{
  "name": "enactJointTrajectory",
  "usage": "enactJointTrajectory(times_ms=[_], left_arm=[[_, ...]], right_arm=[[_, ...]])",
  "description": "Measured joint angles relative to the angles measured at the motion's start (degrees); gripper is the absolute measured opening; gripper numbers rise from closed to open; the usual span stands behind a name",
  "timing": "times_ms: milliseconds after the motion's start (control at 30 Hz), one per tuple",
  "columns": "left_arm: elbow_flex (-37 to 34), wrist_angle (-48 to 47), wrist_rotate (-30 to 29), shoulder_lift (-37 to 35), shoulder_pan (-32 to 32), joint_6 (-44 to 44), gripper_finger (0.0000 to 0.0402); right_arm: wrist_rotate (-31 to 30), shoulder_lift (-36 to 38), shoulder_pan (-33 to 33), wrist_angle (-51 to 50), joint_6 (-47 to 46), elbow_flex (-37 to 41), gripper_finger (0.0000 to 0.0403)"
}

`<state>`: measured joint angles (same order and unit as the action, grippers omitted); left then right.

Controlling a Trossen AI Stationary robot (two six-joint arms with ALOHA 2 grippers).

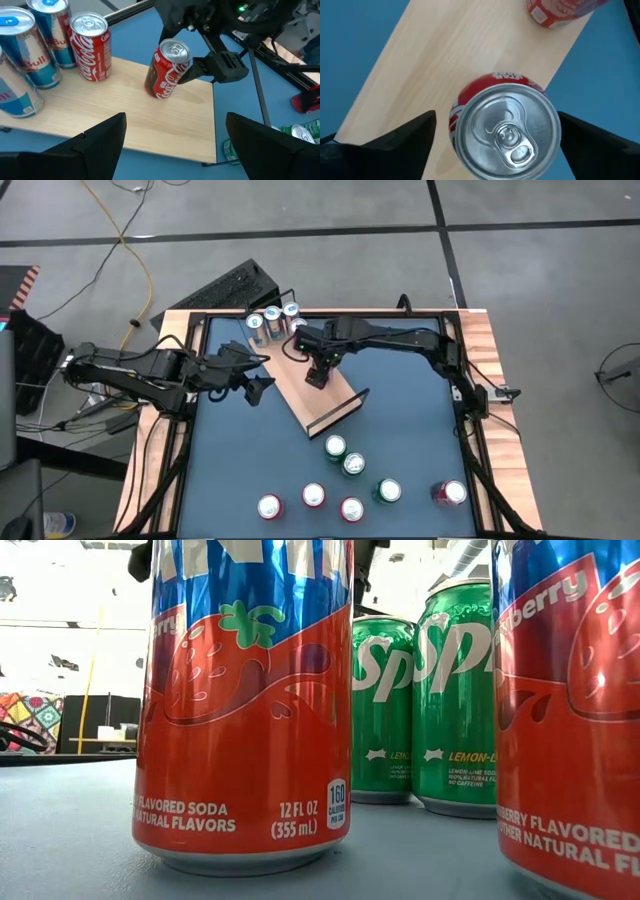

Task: Place canned beverage on shelf
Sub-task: Put the left red white soda can on the shelf aligned with the other red white soda can

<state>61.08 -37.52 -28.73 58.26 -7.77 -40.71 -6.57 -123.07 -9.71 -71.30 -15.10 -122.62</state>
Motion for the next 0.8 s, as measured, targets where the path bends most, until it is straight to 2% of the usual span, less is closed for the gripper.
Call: enactJointTrajectory(times_ms=[133,233,300,433,800], left_arm=[[0.0,3.4,-0.3,0.0,0.0,1.0,0.0328],[0.0,8.2,1.0,0.8,0.1,8.0,0.0328],[0.0,10.6,3.7,1.7,0.6,13.9,0.0328],[1.1,13.1,10.2,5.0,3.4,22.6,0.0328],[11.4,12.8,19.6,18.5,15.1,47.7,0.0328]], right_arm=[[-0.3,0.1,0.0,-2.7,1.0,-6.4,0.0395],[-0.8,0.3,0.0,-6.8,3.9,-12.5,0.039],[-0.5,4.6,0.1,-5.3,5.5,-9.9,0.0388],[-0.8,12.4,-0.1,-9.6,5.7,-8.9,0.0388],[-9.8,27.2,2.8,-11.7,2.0,-8.9,0.0388]])
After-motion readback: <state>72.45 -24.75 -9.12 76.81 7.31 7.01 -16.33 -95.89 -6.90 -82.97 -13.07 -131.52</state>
